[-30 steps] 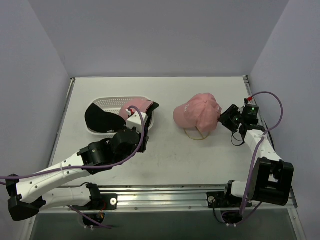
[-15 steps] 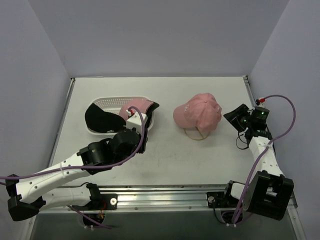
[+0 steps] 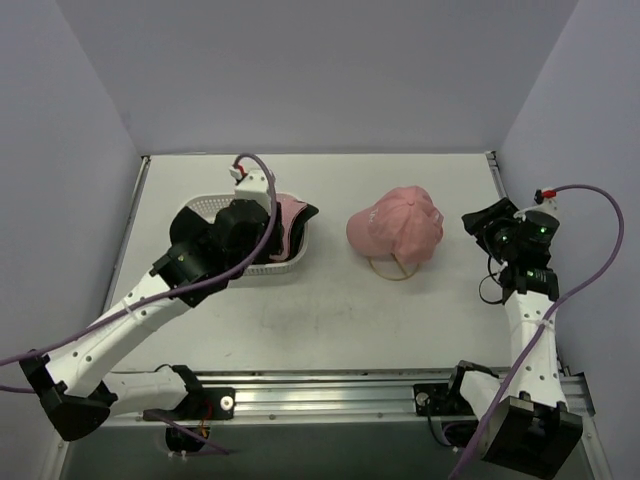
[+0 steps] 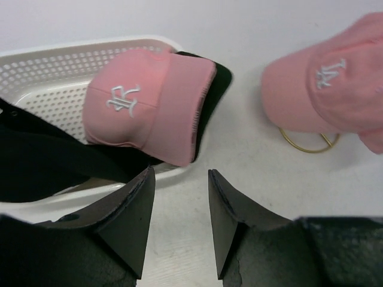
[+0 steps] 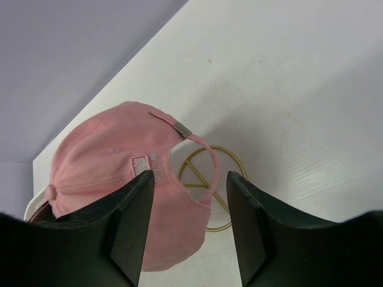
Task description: Stack the hats
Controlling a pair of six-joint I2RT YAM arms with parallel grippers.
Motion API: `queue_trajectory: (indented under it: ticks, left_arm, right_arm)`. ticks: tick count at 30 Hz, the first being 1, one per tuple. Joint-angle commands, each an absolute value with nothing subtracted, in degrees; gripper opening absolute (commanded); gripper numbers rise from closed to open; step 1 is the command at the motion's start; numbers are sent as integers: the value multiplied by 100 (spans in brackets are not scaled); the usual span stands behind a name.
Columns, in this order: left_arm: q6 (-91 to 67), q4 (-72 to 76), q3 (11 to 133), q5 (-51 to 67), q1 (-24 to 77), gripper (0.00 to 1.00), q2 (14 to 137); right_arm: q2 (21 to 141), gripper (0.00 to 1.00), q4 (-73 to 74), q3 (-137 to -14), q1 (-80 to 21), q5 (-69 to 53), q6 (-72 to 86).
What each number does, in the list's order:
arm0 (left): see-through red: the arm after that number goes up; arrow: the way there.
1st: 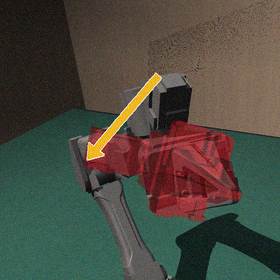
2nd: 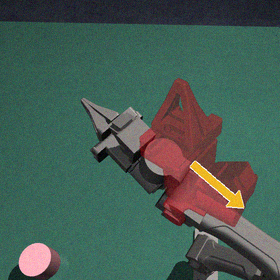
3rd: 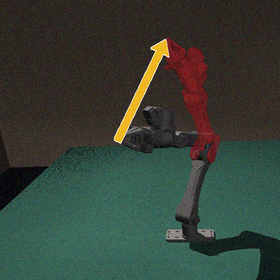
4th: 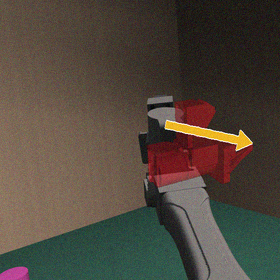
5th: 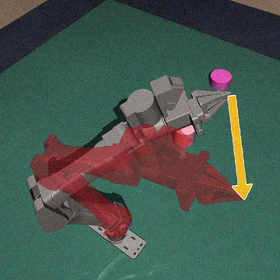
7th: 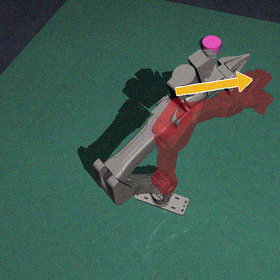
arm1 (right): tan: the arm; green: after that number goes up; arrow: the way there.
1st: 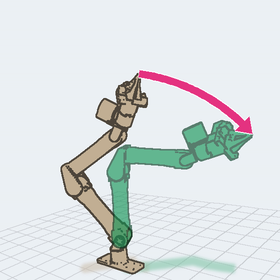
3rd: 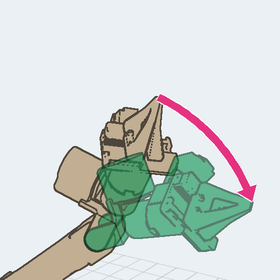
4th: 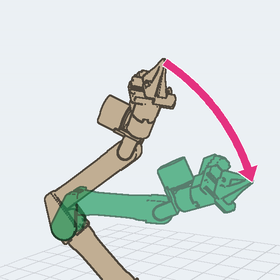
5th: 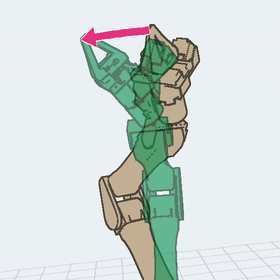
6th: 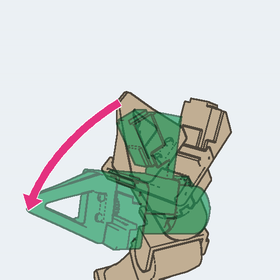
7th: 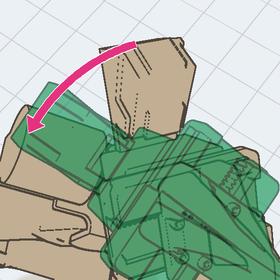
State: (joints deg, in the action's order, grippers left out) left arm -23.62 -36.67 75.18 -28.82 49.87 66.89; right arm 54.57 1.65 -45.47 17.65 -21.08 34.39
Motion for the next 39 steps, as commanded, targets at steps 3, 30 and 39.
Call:
queue_trajectory:
  ticks: [3,30,39]
  left_arm:
    - [-2452,-4314,7857,-2030,3737,50,6908]
    - [-2223,-4482,6390,-1626,1828,56,4983]
    - [-2303,-4518,6319,-1863,1749,56,4615]
  right_arm:
    - [5063,49,597,-4930,1802,-1916,3217]
    - [7580,53,270,-8075,-4637,-1047,467]
    - [9773,59,765,-9649,-5379,-984,141]
